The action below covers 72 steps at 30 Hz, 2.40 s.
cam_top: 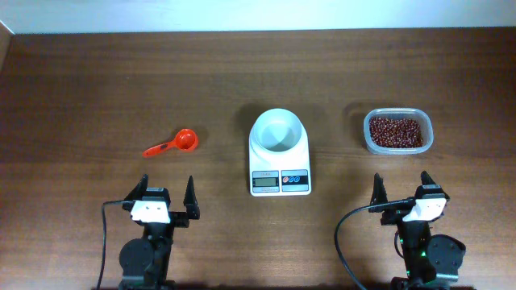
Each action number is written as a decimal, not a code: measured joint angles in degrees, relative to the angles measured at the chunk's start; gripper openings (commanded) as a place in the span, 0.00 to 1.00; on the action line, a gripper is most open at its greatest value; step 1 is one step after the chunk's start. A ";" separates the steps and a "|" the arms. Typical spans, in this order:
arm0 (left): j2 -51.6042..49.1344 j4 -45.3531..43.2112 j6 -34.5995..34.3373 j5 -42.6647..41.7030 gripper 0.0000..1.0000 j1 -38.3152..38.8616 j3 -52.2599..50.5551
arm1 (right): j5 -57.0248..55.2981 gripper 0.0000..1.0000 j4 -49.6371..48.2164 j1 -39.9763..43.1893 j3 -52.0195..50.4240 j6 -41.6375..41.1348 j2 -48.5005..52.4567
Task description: Scoop item into bowl and weigh 50g on scale
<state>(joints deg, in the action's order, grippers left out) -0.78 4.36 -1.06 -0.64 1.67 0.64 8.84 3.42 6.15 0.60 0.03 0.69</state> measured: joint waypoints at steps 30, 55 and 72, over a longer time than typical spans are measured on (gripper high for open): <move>-0.02 0.09 0.00 0.42 0.99 3.48 0.00 | 0.00 0.99 0.00 0.00 0.00 -0.04 0.00; -0.02 0.09 0.00 0.42 0.99 3.48 0.00 | 0.00 0.99 0.00 0.00 0.00 -0.04 0.00; -0.02 0.09 0.02 0.42 0.99 3.48 0.00 | 0.00 0.99 0.00 0.00 0.00 -0.02 0.00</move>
<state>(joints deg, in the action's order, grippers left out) -0.80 4.45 -1.04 -0.23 5.15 0.64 8.84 3.42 6.15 0.60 0.01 0.69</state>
